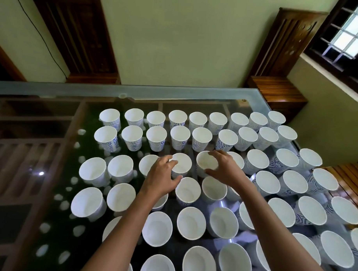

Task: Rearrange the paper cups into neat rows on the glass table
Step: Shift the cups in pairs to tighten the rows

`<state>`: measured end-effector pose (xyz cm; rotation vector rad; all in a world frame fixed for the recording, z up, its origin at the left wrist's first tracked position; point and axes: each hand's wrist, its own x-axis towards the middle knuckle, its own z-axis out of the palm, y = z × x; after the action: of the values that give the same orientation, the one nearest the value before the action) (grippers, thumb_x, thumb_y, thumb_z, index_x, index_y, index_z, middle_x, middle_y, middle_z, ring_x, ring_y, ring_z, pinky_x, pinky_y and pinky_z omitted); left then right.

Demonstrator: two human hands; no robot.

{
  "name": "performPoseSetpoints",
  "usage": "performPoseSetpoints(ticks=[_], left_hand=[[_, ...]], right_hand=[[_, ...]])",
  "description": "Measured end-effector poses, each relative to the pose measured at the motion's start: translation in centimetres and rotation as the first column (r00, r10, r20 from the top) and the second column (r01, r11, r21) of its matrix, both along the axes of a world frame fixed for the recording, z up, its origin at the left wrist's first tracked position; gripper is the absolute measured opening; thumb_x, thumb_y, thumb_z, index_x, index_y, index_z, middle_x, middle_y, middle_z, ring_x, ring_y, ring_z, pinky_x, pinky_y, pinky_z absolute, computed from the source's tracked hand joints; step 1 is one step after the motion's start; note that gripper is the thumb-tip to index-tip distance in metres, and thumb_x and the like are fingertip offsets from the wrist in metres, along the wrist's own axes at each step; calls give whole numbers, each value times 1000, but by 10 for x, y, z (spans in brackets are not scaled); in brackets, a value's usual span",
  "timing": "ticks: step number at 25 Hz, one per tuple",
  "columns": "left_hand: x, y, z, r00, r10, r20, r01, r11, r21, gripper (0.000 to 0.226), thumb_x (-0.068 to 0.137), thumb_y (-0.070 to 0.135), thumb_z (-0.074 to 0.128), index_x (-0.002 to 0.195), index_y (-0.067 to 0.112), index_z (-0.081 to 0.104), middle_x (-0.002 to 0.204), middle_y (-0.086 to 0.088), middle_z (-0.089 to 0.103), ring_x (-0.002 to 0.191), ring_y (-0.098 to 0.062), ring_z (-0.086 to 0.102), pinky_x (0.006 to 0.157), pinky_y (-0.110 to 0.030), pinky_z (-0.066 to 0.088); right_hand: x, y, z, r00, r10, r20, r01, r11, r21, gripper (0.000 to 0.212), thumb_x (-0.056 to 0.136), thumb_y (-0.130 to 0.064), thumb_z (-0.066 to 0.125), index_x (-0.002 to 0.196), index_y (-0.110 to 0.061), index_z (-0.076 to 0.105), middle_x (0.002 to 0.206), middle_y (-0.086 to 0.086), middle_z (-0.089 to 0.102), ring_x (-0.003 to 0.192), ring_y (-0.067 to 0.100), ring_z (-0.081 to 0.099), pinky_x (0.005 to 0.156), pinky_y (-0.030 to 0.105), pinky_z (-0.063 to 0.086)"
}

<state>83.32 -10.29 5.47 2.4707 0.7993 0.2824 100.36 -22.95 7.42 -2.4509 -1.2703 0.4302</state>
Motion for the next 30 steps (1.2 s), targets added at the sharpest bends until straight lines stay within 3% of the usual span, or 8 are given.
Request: performPoseSetpoints(ticks=[14,19,30], left_hand=[[26,-5,-9,993,93,-66,-94,996,-1,55,82,33,63,130,11,49,140,-9,41,128,-24,37,105,-33,30],[21,-12,-3,993,110,-30,-110,994,-3,54,82,31,65,129,11,50,140,-9,42,128,-24,37,103,-33,32],[-104,-98,19,989,143,25,-142,988,-56,43,79,22,70,118,9,60,131,-9,52,121,-25,47,100,-32,34]], right_hand=[[14,9,-8,995,100,0,-100,994,-51,71,75,-30,74,135,-11,41,139,12,42,122,29,44,100,36,38],[9,1,-6,993,119,11,-119,993,5,72,76,-28,74,136,-10,39,142,13,38,126,30,40,102,37,35],[-92,-97,23,971,237,-45,-221,948,227,58,73,-18,77,123,0,54,127,19,54,114,33,54,95,37,42]])
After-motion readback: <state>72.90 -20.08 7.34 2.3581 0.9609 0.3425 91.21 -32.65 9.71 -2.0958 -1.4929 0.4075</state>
